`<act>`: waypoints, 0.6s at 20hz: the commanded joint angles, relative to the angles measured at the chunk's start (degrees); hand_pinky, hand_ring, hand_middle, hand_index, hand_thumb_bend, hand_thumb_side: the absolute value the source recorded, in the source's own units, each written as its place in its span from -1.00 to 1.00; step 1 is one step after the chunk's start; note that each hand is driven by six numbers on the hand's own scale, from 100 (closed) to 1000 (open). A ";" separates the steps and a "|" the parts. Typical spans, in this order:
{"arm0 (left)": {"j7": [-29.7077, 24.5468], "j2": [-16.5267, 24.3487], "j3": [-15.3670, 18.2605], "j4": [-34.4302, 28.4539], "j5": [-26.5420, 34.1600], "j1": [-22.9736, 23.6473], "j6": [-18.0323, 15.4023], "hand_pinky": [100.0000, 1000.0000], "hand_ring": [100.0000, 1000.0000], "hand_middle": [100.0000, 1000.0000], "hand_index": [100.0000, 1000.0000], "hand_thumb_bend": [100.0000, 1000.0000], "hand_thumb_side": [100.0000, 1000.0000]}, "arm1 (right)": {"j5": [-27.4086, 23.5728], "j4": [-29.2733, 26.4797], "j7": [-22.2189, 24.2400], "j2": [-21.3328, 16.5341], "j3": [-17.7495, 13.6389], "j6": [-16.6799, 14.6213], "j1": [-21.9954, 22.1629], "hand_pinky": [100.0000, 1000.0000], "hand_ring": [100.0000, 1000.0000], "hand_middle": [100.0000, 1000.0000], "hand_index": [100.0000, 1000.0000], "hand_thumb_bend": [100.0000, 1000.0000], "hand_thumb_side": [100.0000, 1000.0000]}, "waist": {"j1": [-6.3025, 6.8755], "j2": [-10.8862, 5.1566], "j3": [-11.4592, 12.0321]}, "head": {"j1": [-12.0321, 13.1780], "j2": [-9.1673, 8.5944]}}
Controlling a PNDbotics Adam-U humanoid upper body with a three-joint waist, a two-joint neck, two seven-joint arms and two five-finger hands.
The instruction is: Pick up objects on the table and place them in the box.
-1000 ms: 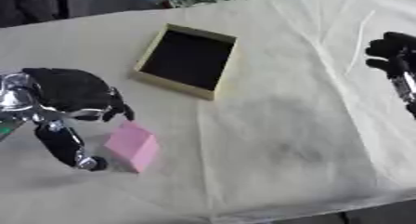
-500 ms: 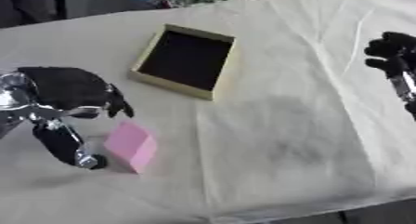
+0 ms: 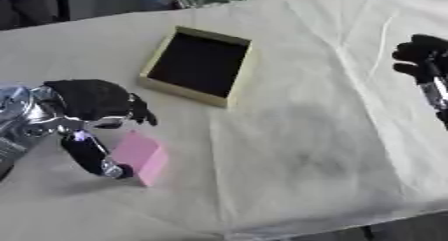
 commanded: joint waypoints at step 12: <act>-2.02 -0.41 -1.26 4.45 -1.34 -0.67 -3.80 0.65 0.46 0.41 0.83 -0.06 -0.33 | -0.18 -1.14 0.12 -0.70 -0.09 -0.07 -0.47 0.69 0.68 0.53 0.73 -1.00 -0.30 | -0.08 -0.52 -0.21 | 0.11 0.30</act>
